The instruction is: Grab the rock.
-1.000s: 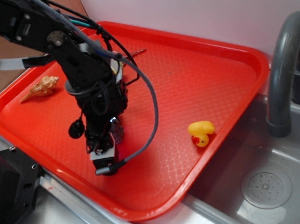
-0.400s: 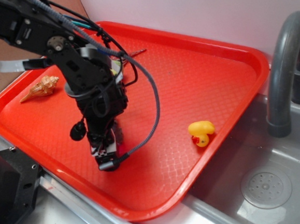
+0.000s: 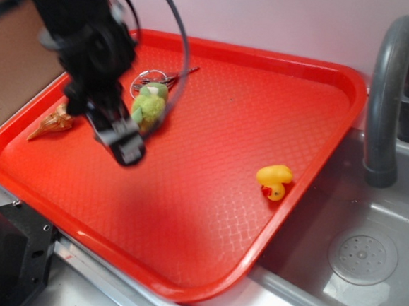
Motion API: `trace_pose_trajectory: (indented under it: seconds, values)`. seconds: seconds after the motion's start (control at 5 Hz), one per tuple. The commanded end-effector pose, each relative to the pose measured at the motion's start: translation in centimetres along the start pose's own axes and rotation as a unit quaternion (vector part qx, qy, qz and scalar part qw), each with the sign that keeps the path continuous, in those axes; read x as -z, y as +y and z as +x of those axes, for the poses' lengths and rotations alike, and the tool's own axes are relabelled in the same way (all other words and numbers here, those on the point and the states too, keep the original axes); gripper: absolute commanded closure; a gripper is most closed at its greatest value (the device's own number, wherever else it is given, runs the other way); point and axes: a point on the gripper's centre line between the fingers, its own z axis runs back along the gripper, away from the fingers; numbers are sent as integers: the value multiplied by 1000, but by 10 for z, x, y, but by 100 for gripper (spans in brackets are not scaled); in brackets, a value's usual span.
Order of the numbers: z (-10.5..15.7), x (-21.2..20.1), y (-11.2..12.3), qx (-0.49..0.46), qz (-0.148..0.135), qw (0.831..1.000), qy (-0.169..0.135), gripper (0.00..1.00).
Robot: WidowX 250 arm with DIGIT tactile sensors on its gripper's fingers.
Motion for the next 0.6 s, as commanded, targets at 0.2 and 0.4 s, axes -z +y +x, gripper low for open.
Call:
trace_pose_trajectory:
  seconds: [0.2, 0.4]
  values:
    - [-21, -112, 19, -124, -15, 986, -107, 100]
    - [-17, -102, 16, -83, -41, 993, -69, 100]
